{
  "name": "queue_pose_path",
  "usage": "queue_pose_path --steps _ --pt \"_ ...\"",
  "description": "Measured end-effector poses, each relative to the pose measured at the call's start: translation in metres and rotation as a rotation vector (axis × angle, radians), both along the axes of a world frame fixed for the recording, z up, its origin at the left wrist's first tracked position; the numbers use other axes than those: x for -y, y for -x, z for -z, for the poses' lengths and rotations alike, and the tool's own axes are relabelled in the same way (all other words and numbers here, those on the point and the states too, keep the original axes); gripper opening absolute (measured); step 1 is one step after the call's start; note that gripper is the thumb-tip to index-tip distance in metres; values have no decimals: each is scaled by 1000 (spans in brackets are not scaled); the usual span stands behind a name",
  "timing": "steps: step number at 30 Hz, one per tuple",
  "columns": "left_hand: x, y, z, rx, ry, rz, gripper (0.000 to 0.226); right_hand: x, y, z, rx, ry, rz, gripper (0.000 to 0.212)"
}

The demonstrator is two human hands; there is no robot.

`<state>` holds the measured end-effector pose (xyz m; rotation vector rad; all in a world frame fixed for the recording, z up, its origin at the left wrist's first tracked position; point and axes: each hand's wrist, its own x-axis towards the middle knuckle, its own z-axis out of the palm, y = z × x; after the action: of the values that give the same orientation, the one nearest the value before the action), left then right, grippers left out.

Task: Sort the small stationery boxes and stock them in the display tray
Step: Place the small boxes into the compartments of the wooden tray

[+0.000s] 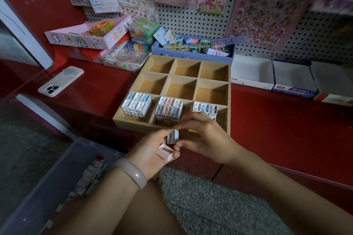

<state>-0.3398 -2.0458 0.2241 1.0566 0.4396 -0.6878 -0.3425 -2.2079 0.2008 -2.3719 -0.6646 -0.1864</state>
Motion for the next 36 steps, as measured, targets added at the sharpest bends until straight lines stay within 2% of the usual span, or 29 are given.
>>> queue_pose_path --steps 6,14,21,26,30,36 --pt "3 3 -2 127 -66 27 22 1 2 -2 70 54 20 49" --pt "8 10 -3 275 -109 67 16 5 4 -4 119 80 30 48" --pt "6 6 -1 219 -117 48 17 23 4 -1 188 78 154 45" --pt "2 1 2 168 -125 2 18 53 -1 6 220 279 365 40" --pt "3 2 2 156 -120 8 18 57 -5 17 253 379 385 38" --pt "2 2 1 143 -129 15 19 56 -8 22 267 401 402 39"
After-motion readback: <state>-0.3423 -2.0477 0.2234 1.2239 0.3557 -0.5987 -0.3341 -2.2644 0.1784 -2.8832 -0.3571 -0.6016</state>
